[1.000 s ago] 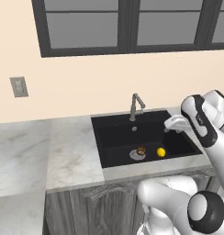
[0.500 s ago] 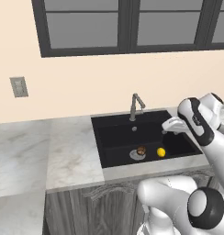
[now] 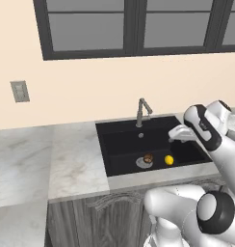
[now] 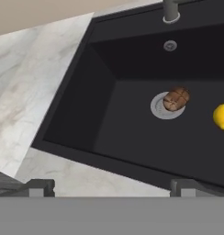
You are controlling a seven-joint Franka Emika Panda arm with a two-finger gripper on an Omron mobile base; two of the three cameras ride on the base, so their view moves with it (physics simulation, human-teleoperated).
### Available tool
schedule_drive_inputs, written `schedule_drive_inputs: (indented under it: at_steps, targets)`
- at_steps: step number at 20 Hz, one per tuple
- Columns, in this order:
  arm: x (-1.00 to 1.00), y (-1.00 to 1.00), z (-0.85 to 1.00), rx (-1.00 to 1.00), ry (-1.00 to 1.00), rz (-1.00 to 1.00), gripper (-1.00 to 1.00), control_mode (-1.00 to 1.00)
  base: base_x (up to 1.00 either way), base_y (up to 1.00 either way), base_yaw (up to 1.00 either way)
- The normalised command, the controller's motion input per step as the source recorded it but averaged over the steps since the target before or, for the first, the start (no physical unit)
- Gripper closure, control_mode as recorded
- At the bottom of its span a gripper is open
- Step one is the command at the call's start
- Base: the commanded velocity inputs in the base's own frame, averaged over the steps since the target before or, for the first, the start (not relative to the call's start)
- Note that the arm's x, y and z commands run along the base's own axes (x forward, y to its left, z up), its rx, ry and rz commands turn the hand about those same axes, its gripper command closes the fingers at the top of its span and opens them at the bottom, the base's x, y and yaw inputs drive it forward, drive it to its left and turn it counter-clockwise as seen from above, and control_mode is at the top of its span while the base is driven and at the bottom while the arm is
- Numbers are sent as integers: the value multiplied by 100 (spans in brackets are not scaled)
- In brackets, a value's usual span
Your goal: Remove the potato and lemon from the sink. Then move the bowl and cup from the counter to the sink for washing.
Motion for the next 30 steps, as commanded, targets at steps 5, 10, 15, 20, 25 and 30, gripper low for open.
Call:
schedule_drive_inputs:
  at_steps: [5, 10, 15, 20, 25, 30]
  targets:
    - [8, -3, -13, 0, 0, 0, -100, -100, 0, 0, 0]
    - [9, -1, -13, 0, 0, 0, -100, -100, 0, 0, 0]
    - [9, 0, -12, 1, 0, 0, -100, -100, 0, 0, 0]
    - [11, -2, -11, 4, 0, 0, -100, -100, 0, 0, 0]
    - [9, -5, -11, 4, 0, 0, -100, -100, 0, 0, 0]
    - [11, -1, -13, 0, 0, 0, -100, -100, 0, 0, 0]
